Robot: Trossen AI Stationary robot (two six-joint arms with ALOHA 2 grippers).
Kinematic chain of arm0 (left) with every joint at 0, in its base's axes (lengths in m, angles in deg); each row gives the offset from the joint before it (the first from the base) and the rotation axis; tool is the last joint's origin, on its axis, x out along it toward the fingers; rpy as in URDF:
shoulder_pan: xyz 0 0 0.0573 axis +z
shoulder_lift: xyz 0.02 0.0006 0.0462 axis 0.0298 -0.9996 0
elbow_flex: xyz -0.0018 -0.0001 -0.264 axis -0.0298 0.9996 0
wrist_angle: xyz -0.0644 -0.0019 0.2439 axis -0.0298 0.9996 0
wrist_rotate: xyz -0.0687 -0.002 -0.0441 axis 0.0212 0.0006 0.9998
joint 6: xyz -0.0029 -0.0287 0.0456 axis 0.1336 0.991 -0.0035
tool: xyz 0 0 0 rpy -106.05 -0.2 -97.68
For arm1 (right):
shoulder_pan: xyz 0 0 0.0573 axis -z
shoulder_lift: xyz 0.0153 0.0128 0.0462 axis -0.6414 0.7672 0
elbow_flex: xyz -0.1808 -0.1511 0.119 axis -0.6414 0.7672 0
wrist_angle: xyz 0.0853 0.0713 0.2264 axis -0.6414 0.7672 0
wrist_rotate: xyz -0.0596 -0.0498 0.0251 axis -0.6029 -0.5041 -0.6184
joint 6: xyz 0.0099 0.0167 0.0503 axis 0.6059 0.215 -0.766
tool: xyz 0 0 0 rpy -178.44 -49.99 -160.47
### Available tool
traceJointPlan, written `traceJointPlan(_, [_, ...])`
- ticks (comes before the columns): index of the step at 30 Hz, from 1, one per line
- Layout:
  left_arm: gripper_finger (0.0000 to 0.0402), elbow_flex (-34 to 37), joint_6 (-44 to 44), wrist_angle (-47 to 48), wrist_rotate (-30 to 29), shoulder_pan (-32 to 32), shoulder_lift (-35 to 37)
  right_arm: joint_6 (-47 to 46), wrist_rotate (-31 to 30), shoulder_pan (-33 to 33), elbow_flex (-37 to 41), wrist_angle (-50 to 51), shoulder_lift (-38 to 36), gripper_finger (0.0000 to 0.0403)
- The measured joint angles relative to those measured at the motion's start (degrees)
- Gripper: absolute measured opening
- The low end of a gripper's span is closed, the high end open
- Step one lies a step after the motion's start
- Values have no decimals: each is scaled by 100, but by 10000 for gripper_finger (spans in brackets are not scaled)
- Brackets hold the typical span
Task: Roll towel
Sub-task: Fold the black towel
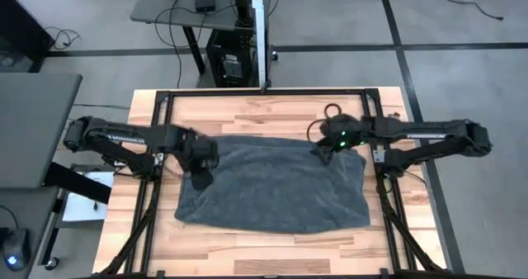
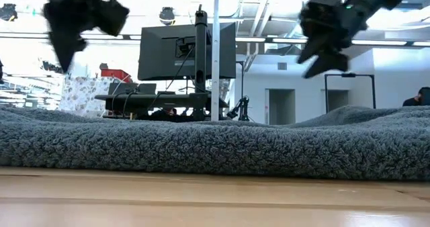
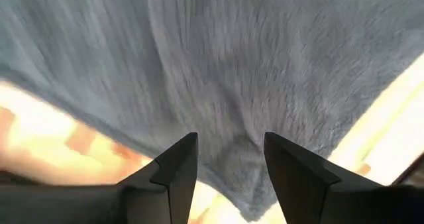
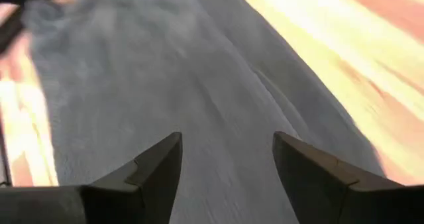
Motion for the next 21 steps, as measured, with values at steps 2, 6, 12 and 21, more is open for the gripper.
traceJointPlan(2, [157, 143, 641, -173, 7, -537, 0, 180, -76, -52, 9, -406, 463, 219])
traceJointPlan(6, [157, 291, 1984, -601, 15, -1526, -17, 305, -159, 25, 10, -1326, 1471, 209])
traceJointPlan(12, [157, 322, 3854, -834, -281, -2693, -17, 149, -166, 108, -263, -2204, 2689, 200])
traceJointPlan(21, [157, 881, 5336, -1595, -909, -3468, -197, 330, -151, 288, -558, -2213, 3677, 198])
